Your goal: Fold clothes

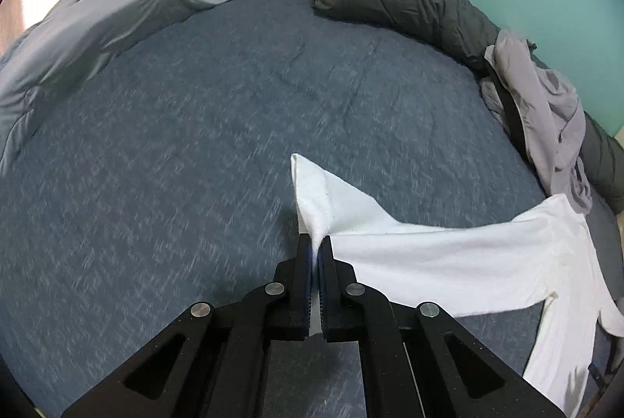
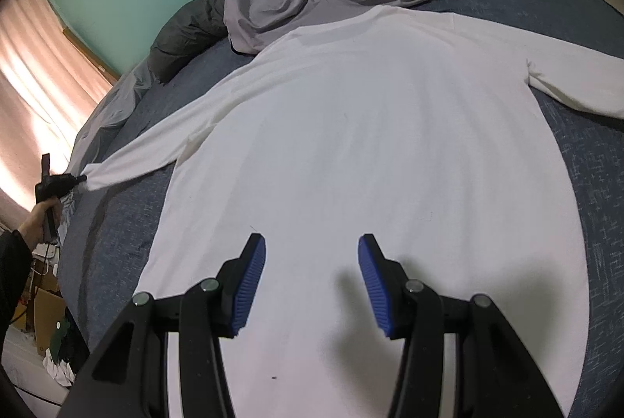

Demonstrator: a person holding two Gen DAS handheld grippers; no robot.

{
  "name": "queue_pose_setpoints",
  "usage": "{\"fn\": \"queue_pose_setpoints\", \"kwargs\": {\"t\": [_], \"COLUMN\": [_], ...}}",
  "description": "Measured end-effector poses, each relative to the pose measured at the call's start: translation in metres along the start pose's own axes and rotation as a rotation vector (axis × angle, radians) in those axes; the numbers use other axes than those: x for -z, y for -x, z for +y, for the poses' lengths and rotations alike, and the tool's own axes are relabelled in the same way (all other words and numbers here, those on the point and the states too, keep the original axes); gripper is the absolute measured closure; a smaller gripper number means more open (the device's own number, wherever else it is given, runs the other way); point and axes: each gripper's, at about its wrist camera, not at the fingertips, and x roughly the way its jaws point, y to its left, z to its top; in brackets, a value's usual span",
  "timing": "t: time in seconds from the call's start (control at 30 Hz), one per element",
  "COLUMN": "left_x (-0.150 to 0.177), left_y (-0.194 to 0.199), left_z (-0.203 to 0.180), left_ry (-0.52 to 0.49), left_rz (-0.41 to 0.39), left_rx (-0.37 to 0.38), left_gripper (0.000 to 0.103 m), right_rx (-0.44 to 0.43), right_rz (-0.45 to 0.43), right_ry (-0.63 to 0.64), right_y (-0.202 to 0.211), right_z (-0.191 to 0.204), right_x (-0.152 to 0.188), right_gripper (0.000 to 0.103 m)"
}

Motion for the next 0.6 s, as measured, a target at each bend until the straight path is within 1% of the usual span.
{"fn": "queue_pose_setpoints", "kwargs": {"t": [0.07,0.2,0.43,0.5,0.53,0.57,0.6], "left_x": [-0.007,-0.015,0.007,0.014,0.016,0.014,0.011], "left_y": [-0.003,-0.028,-0.054,-0.062,-0.065,-0.061,-0.057], "left_z": [-0.001,-0.001,0.028,0.037,0.041,0.044,0.047], "left_ry": [0.002,0.006,0.110,0.139,0.153,0.162,0.168], "left_rz": [-0.003,0.008,0.066,0.083,0.088,0.073,0.057], "left_rx": [-0.001,-0.007,0.026,0.035,0.039,0.040,0.039], "left_gripper": [0.100,0.100,0.098,0.093,0.089,0.085,0.083], "right_rx": [0.005,0.009,-0.014,-0.022,-0.024,-0.027,-0.030], "right_rz": [0.007,0.020,0.033,0.034,0.034,0.033,0.033], "right_ry": [-0.005,-0.006,0.020,0.031,0.034,0.038,0.041], "right_y": [-0.003,-0.010,-0.019,-0.019,-0.019,-0.020,-0.020], "right_z": [-0.001,0.000,0.012,0.016,0.017,0.018,0.020], "right_x": [0.002,0.003,0.000,0.001,0.001,0.001,0.001], "right_gripper": [0.053,0.053,0.053,0.053,0.053,0.053,0.053]}}
